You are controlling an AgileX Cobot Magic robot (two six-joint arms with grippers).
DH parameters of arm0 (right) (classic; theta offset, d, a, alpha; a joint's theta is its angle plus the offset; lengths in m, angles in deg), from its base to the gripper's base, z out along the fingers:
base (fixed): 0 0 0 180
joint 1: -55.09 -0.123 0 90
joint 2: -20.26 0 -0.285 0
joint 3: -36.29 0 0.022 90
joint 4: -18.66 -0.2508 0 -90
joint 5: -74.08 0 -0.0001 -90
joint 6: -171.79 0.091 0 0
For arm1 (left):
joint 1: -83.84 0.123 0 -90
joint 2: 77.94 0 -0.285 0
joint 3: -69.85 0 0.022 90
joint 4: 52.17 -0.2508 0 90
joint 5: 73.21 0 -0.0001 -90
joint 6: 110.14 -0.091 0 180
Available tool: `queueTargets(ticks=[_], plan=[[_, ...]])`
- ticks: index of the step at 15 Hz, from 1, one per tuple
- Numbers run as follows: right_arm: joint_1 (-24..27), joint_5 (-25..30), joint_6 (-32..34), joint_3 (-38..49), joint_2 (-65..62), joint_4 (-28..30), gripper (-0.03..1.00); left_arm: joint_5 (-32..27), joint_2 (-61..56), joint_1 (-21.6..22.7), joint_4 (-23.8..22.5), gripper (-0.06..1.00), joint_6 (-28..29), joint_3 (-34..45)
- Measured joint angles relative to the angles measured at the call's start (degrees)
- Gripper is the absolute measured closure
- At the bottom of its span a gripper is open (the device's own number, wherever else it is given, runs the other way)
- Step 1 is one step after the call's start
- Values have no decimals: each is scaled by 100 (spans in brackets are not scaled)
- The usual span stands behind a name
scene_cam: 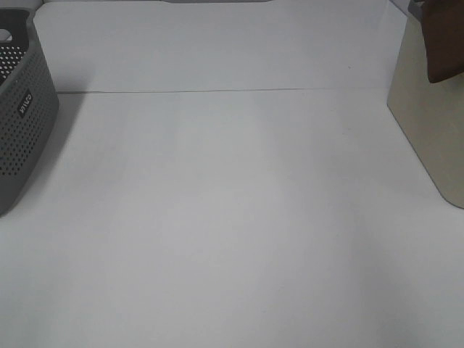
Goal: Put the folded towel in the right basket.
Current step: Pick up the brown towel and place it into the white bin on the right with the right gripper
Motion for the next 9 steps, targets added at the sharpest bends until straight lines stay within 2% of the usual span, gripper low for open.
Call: queueTargets(ticks=[2,5,9], plan=[[189,-149,-86,0,401,-218,96,0,0,0,0,7,0,0],[189,-435,-86,0,888,-92,94,0,0,0,0,7,0,0],[189,-590,286,0,1404,418,80,0,0,0,0,7,0,0]])
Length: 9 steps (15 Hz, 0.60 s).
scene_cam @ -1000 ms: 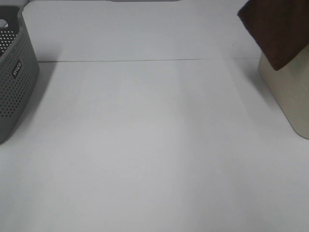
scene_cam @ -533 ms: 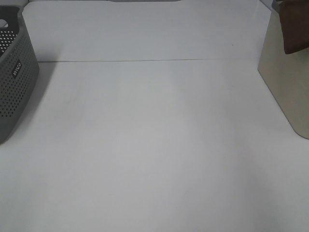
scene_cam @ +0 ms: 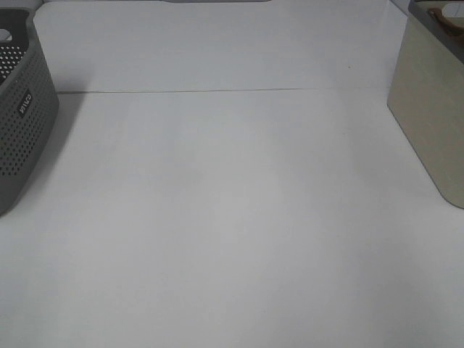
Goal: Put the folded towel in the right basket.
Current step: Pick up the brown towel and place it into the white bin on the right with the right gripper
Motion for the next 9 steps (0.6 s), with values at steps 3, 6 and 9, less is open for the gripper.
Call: queueTargets(ticks=[3,6,9], plan=[[0,-212,315,0,40,241,70,0,0,0,0,7,0,0],[0,-206,378,0,40,241,39,0,0,0,0,7,0,0],[0,-17,378,-6,-6,229,27,0,0,0,0,7,0,0]])
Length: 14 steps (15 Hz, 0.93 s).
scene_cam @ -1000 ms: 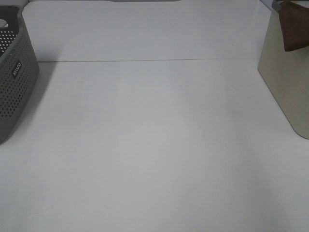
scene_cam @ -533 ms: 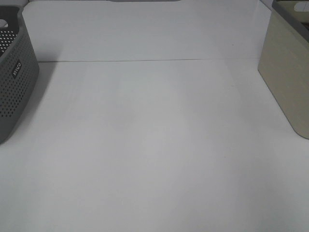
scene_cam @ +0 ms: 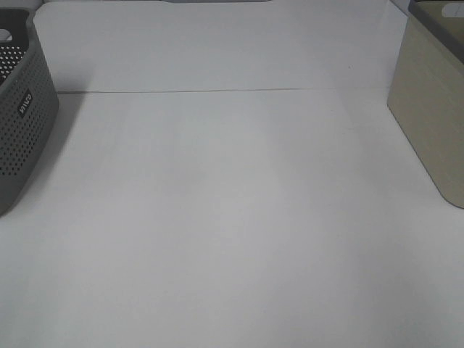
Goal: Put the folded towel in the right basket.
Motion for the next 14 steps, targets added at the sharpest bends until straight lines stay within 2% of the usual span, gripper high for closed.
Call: queueTargets(ticks=[3,5,8,12,14], plan=[[0,218,0,0,-504,-573,27,0,0,0,0,7,0,0],[0,619,0,-6,-940,-951,27,0,0,0,0,7,0,0],[-63,871,0,-6,-1530,-1140,26,0,0,0,0,7,0,0],[-837,877,74,11,-2418,-1123,26,0,0,0,0,7,0,0],[-1215,877,143,378,-2985,-1008,26,0,0,0,0,7,0,0]])
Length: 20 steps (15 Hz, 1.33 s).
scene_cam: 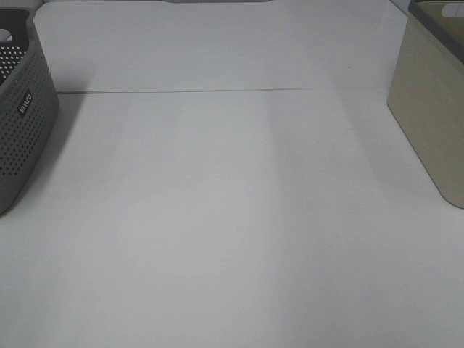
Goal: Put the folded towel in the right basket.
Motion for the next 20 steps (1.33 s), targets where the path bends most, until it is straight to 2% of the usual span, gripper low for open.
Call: queueTargets(ticks=[2,6,7,12,16,20], plan=[[-160,6,6,733,-670,149,26,0,0,0,0,7,0,0],[-160,23,6,2349,-1879,315,26,0,0,0,0,7,0,0],[-160,23,6,3123,-2435,315,26,0,0,0,0,7,0,0],[-160,11,6,4870,-3696,286,26,0,0,0,0,7,0,0],[-160,17,11,6354,-5288,286,26,0,0,0,0,7,0,0],[-160,29,6,7385,-6870,286,26,0,0,0,0,7,0,0]])
